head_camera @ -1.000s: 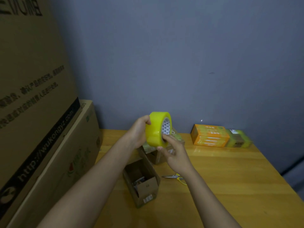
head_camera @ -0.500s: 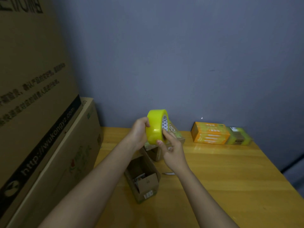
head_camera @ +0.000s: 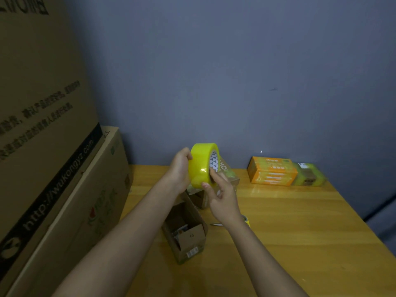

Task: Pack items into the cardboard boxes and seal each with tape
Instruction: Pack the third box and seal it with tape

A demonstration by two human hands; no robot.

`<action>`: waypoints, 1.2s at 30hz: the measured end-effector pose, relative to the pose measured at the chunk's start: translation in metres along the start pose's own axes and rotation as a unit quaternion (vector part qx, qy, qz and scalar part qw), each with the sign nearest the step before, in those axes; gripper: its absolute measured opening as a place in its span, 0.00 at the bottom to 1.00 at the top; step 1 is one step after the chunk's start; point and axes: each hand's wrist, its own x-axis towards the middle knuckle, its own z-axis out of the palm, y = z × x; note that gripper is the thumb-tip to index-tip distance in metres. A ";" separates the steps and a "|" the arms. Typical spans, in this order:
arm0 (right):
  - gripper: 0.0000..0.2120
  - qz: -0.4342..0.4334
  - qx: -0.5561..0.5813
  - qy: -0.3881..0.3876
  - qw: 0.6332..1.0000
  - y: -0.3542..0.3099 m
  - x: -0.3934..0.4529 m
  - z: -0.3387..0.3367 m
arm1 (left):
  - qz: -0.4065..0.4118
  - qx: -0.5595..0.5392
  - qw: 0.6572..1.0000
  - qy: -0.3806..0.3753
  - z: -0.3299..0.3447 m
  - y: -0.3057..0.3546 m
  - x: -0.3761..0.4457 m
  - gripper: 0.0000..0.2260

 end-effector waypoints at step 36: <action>0.22 0.003 -0.006 0.028 1.000 0.004 0.003 0.003 | 0.020 0.008 1.000 -0.013 0.001 -0.008 0.002 0.10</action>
